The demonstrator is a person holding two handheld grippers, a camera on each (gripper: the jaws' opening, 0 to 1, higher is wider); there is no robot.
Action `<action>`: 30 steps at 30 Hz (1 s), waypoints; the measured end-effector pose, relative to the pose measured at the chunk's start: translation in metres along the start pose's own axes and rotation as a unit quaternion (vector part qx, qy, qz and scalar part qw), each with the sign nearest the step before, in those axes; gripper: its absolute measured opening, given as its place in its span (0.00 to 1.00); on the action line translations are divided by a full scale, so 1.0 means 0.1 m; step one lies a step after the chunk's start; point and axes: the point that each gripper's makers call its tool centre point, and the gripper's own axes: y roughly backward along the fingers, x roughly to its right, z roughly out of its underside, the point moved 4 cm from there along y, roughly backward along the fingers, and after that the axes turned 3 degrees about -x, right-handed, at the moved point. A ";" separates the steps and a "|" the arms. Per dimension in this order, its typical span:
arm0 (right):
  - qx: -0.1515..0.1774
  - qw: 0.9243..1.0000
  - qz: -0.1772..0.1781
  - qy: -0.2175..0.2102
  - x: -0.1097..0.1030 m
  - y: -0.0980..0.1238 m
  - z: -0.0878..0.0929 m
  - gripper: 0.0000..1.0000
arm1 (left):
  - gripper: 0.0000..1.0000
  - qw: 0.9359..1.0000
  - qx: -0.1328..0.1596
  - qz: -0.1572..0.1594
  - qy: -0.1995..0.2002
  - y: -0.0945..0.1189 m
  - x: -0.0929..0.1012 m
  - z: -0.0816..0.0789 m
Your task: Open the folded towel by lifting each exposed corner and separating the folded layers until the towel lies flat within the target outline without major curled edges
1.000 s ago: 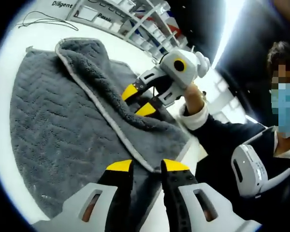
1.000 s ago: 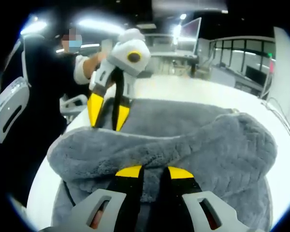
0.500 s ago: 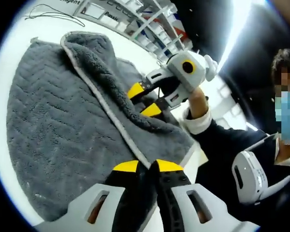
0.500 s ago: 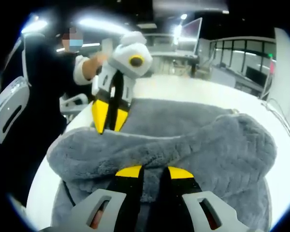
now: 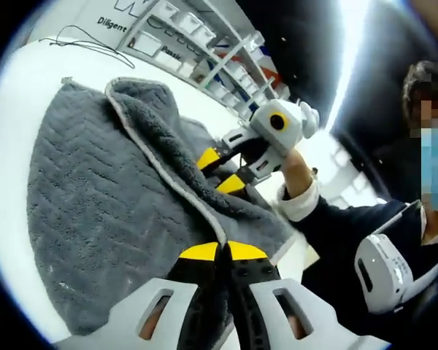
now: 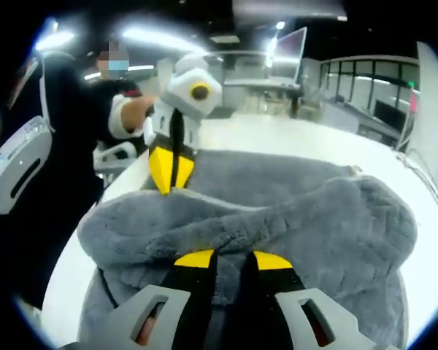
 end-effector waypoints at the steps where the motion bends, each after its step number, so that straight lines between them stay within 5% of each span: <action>1: -0.002 1.000 0.000 0.001 0.02 0.03 0.00 0.16 | 0.02 1.000 0.000 0.000 0.000 0.01 0.01 -0.01; 23: 0.031 0.998 0.043 -0.021 0.28 0.23 -0.24 0.16 | 0.02 0.997 0.079 -0.016 0.012 0.40 0.07 -0.10; 30: 0.067 0.992 0.098 -0.040 0.49 0.27 -0.41 0.20 | 0.02 0.995 0.093 -0.023 0.020 0.49 0.05 -0.08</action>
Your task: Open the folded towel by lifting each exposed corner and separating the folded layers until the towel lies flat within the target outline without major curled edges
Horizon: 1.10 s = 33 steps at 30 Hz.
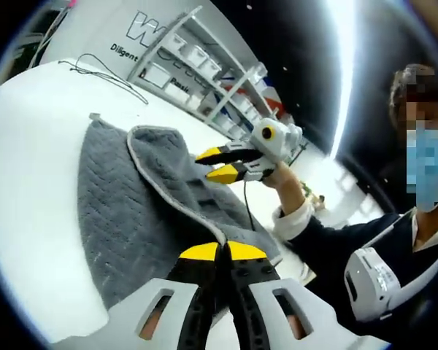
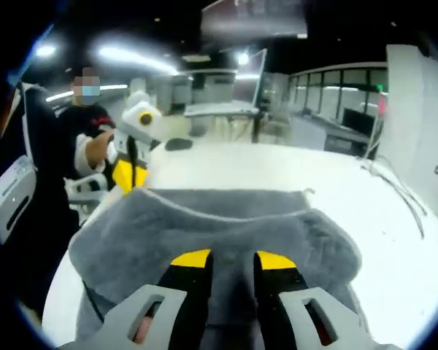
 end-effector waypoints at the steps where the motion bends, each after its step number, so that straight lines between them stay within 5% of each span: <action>1: 0.000 1.000 0.005 0.002 0.02 -0.01 -0.02 0.20 | 0.02 1.000 0.002 -0.002 0.001 0.01 -0.01 0.00; 6: -0.003 0.999 0.037 0.017 0.12 -0.06 -0.08 0.21 | 0.02 1.000 0.006 -0.006 0.004 0.04 -0.02 -0.01; 33: -0.037 0.994 0.090 0.048 0.60 -0.49 -0.18 0.21 | 0.02 0.999 0.027 -0.037 0.028 0.14 -0.16 -0.02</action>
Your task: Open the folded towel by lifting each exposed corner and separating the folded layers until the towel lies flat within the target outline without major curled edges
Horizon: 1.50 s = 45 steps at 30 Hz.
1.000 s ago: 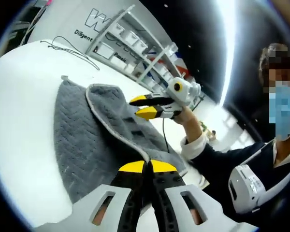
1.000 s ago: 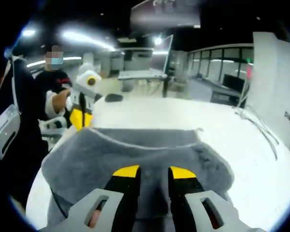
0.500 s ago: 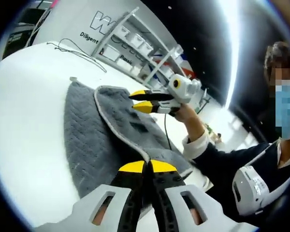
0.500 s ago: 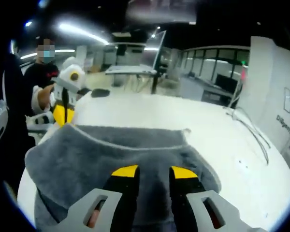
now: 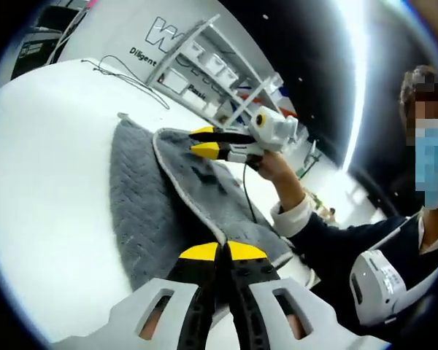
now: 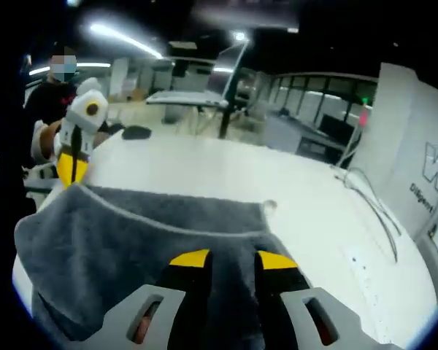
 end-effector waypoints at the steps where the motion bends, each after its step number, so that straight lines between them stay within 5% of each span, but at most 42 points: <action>1: -0.002 1.000 0.001 0.000 0.01 -0.01 0.00 0.21 | 0.02 1.000 0.001 0.000 0.000 0.00 0.00 0.00; 25: -0.066 0.997 0.020 0.023 0.18 -0.48 0.12 0.19 | 0.02 1.000 -0.010 -0.007 -0.002 -0.02 -0.01 0.02; 45: -0.075 0.997 -0.007 -0.005 0.21 -0.52 0.15 0.00 | 0.02 1.000 -0.008 0.001 0.010 -0.02 0.06 0.02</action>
